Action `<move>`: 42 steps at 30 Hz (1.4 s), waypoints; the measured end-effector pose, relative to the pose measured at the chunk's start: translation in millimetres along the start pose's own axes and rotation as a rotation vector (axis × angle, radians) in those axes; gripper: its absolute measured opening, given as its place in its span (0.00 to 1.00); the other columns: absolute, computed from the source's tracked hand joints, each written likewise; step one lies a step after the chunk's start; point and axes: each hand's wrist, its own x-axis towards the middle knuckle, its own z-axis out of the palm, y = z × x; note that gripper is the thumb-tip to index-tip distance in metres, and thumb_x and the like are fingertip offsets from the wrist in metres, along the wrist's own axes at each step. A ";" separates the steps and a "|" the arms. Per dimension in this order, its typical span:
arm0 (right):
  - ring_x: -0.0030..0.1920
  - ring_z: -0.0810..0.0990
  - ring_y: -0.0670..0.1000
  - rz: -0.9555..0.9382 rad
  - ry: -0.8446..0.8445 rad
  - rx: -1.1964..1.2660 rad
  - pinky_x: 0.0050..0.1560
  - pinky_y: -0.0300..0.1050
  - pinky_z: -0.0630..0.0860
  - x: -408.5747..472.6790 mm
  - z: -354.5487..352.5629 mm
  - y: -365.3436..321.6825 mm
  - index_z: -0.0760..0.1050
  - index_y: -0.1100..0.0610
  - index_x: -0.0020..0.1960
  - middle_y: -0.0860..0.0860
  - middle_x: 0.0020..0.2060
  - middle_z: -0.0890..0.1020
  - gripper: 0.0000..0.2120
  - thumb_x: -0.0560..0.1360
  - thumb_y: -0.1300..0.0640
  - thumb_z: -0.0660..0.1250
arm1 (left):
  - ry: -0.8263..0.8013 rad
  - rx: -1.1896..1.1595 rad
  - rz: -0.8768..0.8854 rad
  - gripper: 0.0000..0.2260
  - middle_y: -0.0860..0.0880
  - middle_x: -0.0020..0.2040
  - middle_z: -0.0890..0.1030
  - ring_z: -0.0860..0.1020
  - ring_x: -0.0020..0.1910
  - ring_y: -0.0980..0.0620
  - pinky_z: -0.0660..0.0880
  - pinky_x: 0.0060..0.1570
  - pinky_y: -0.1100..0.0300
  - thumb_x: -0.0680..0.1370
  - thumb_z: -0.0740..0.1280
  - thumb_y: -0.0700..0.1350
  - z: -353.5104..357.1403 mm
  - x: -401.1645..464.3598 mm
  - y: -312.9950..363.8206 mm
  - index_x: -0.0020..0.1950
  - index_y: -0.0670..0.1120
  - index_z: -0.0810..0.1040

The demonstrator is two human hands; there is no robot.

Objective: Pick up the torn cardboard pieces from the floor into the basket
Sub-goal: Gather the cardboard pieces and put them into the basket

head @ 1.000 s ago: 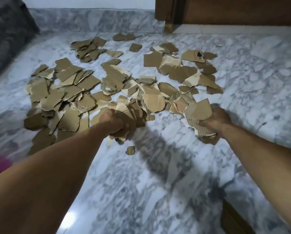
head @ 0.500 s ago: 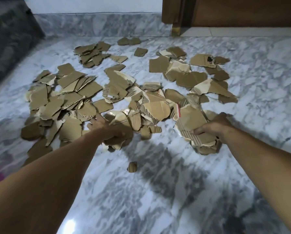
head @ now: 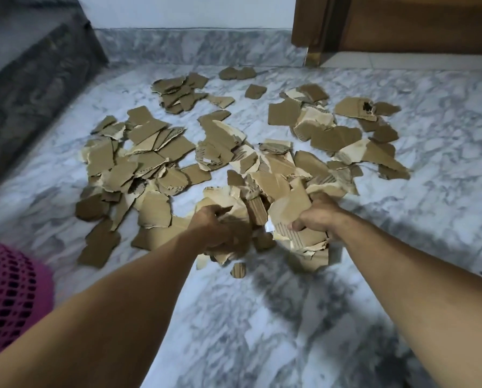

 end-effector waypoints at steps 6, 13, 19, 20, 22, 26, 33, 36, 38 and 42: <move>0.47 0.84 0.55 -0.065 -0.124 0.034 0.48 0.48 0.82 -42.5 -6.2 -38.9 0.76 0.58 0.59 0.54 0.49 0.84 0.31 0.59 0.60 0.83 | -0.010 0.003 -0.011 0.35 0.46 0.49 0.76 0.79 0.45 0.46 0.78 0.36 0.59 0.65 0.78 0.35 -67.3 -41.9 -0.8 0.70 0.46 0.71; 0.47 0.85 0.60 -0.195 -0.196 0.126 0.51 0.59 0.82 -130.9 -2.9 -130.6 0.77 0.60 0.55 0.58 0.47 0.85 0.26 0.61 0.65 0.82 | 0.084 -0.009 0.000 0.34 0.46 0.52 0.76 0.78 0.45 0.47 0.74 0.27 0.62 0.66 0.78 0.37 -177.2 -121.6 5.1 0.69 0.46 0.71; 0.44 0.86 0.58 -0.374 -0.198 0.164 0.49 0.59 0.82 -226.6 24.3 -203.8 0.77 0.59 0.51 0.57 0.43 0.85 0.17 0.66 0.67 0.78 | 0.260 -0.018 0.052 0.30 0.47 0.53 0.78 0.79 0.40 0.50 0.77 0.27 0.59 0.65 0.79 0.39 -274.9 -215.2 -21.4 0.65 0.47 0.74; 0.43 0.86 0.57 -0.410 -0.183 0.146 0.48 0.60 0.83 -244.2 32.8 -216.8 0.77 0.59 0.52 0.57 0.43 0.85 0.18 0.66 0.65 0.79 | 0.296 -0.032 0.054 0.29 0.47 0.52 0.79 0.80 0.42 0.49 0.80 0.32 0.55 0.65 0.79 0.38 -291.5 -234.2 -31.0 0.64 0.46 0.75; 0.36 0.84 0.53 -0.457 -0.146 0.092 0.34 0.48 0.84 -276.0 45.4 -241.5 0.77 0.58 0.51 0.54 0.41 0.84 0.18 0.65 0.59 0.80 | 0.342 -0.083 0.056 0.27 0.47 0.50 0.80 0.81 0.46 0.46 0.82 0.43 0.49 0.64 0.79 0.37 -315.8 -262.1 -46.7 0.61 0.47 0.77; 0.25 0.69 0.47 -0.581 -0.086 -0.059 0.15 0.31 0.58 -334.5 82.4 -298.1 0.77 0.57 0.56 0.52 0.38 0.78 0.22 0.68 0.49 0.79 | 0.480 -0.138 0.046 0.30 0.47 0.51 0.81 0.81 0.50 0.47 0.80 0.50 0.54 0.63 0.80 0.39 -366.7 -308.2 -99.3 0.64 0.46 0.78; 0.29 0.74 0.48 -0.666 -0.096 -0.013 0.18 0.32 0.64 -372.5 185.0 -377.8 0.74 0.60 0.60 0.55 0.49 0.82 0.29 0.67 0.46 0.79 | 0.591 -0.176 -0.089 0.36 0.45 0.57 0.81 0.81 0.53 0.45 0.80 0.53 0.50 0.60 0.82 0.45 -420.7 -336.2 -198.4 0.66 0.47 0.76; 0.35 0.76 0.50 -0.695 -0.130 0.018 0.24 0.36 0.71 -370.6 227.2 -392.0 0.71 0.63 0.66 0.56 0.56 0.79 0.31 0.71 0.47 0.76 | 0.617 -0.237 -0.139 0.29 0.45 0.54 0.82 0.81 0.51 0.45 0.79 0.52 0.52 0.62 0.81 0.43 -429.8 -337.2 -228.8 0.61 0.45 0.79; 0.44 0.79 0.55 -0.721 -0.117 0.008 0.29 0.41 0.75 -369.8 249.0 -397.5 0.66 0.65 0.70 0.59 0.61 0.76 0.32 0.75 0.48 0.71 | 0.675 -0.284 -0.167 0.26 0.45 0.51 0.82 0.80 0.48 0.45 0.78 0.47 0.55 0.63 0.80 0.41 -432.1 -337.6 -246.7 0.59 0.43 0.79; 0.55 0.76 0.58 -0.721 -0.168 -0.047 0.31 0.44 0.68 -367.7 269.3 -400.5 0.59 0.66 0.74 0.58 0.65 0.73 0.34 0.78 0.47 0.66 | 0.689 -0.314 -0.209 0.26 0.43 0.52 0.81 0.80 0.49 0.44 0.79 0.49 0.51 0.63 0.81 0.43 -429.9 -330.9 -269.9 0.57 0.40 0.77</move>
